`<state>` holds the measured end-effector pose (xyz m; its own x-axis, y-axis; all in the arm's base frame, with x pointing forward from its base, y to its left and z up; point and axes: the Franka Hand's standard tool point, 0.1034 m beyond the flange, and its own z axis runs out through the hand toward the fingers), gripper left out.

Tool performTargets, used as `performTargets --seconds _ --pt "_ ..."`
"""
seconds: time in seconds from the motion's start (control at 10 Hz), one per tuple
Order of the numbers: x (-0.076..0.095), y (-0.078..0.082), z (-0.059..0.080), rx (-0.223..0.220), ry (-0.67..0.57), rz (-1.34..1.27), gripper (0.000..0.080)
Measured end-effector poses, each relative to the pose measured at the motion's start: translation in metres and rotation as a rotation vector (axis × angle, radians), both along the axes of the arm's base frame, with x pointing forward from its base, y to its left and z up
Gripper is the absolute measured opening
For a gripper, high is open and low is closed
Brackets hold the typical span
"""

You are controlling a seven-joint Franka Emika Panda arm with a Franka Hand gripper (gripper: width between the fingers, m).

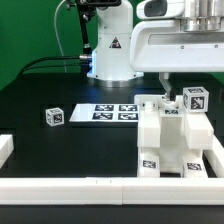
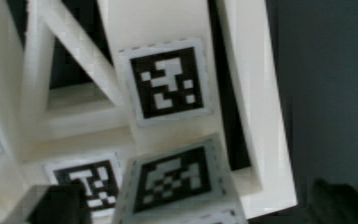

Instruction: Assemble chair

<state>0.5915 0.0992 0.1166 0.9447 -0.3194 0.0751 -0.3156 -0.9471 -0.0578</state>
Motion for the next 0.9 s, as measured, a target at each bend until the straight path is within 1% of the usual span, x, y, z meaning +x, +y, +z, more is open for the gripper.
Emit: performTargets --seconds 0.2,0.4,0.7,0.9 --pt "-0.0002 0.0 -0.0002 0.004 0.002 -0.043 0.0277" --pt "-0.0002 0.0003 -0.0003 0.019 0.007 -0.192 0.0281" --pt "-0.0002 0.0011 -0.0005 0.049 0.017 -0.498 0.0281" --pt "0.0001 0.0003 -0.0009 0.093 0.028 -0.748 0.0281"
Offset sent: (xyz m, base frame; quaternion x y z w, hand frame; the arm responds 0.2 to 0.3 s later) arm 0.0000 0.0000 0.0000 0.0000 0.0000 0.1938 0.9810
